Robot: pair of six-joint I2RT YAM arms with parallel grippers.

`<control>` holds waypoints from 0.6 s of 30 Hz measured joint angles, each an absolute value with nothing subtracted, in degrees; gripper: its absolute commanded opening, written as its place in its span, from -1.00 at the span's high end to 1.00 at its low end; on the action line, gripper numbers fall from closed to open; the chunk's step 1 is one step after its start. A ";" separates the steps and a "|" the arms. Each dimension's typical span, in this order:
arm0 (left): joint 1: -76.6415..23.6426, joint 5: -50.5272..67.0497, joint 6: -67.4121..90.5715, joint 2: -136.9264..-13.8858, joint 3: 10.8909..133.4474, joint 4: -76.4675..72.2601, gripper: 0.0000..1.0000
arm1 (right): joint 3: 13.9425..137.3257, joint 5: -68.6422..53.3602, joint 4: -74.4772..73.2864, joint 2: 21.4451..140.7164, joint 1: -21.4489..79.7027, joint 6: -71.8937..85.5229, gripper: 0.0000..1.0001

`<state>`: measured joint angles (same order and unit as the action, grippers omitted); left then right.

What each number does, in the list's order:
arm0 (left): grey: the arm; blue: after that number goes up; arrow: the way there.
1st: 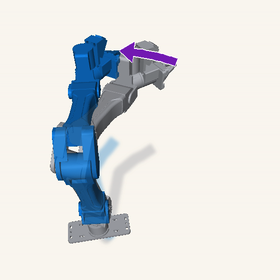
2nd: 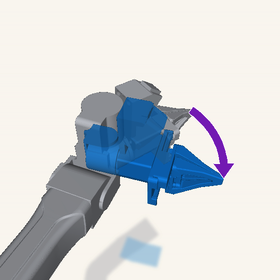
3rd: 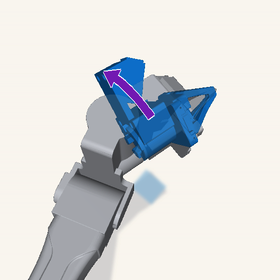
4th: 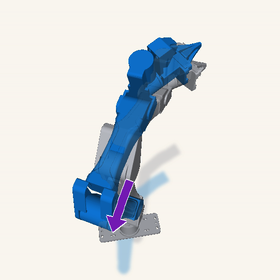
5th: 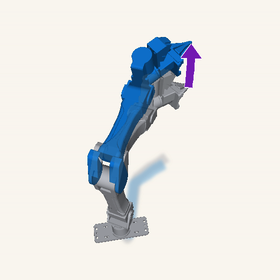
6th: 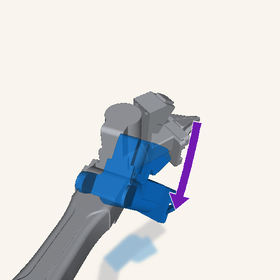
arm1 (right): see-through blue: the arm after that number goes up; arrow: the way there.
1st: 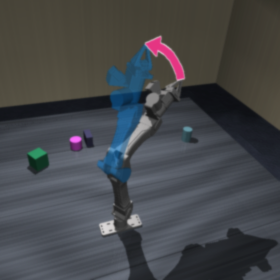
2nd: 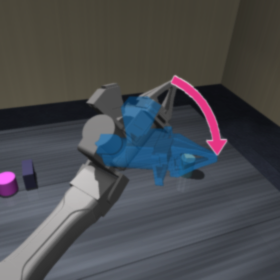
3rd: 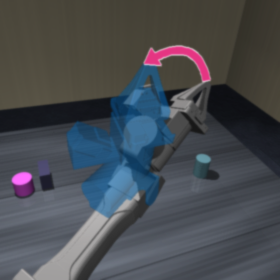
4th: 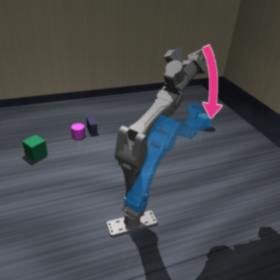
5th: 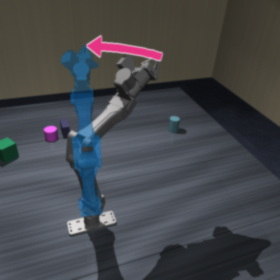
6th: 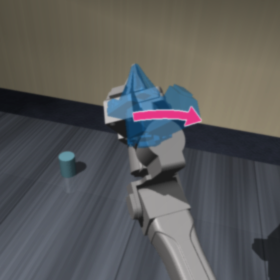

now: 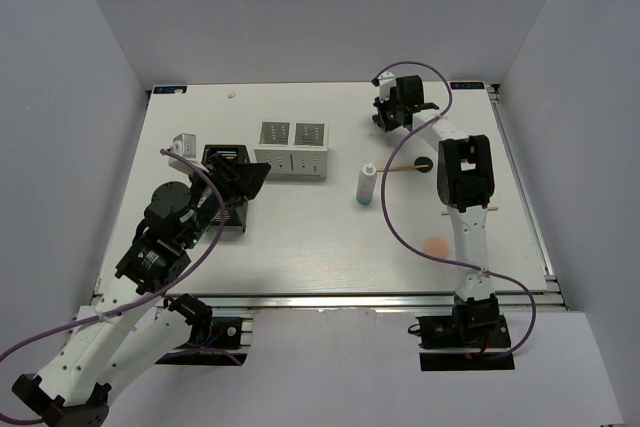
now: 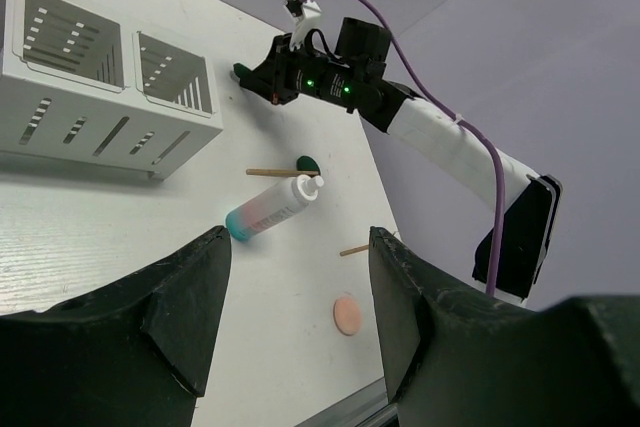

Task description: Organize the makeup

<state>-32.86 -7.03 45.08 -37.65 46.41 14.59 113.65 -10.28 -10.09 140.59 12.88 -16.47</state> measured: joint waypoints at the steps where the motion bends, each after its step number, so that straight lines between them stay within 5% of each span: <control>1: -32.86 -7.07 45.08 -37.36 46.41 14.61 -0.34 | 112.95 -10.74 -10.07 139.98 12.88 -16.34 1.00; 12: -32.86 -9.26 44.12 -32.27 47.59 17.06 -0.34 | 101.25 -18.26 -2.96 113.91 19.27 -15.00 1.00; 18: -32.86 -10.87 42.35 -30.35 53.69 19.88 -0.34 | 96.18 -23.40 1.83 101.93 38.92 -15.11 1.00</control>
<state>-32.86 -10.87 42.35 -30.35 53.69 19.88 96.18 -23.40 1.83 101.93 38.92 -15.11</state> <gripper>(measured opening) 0.670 0.035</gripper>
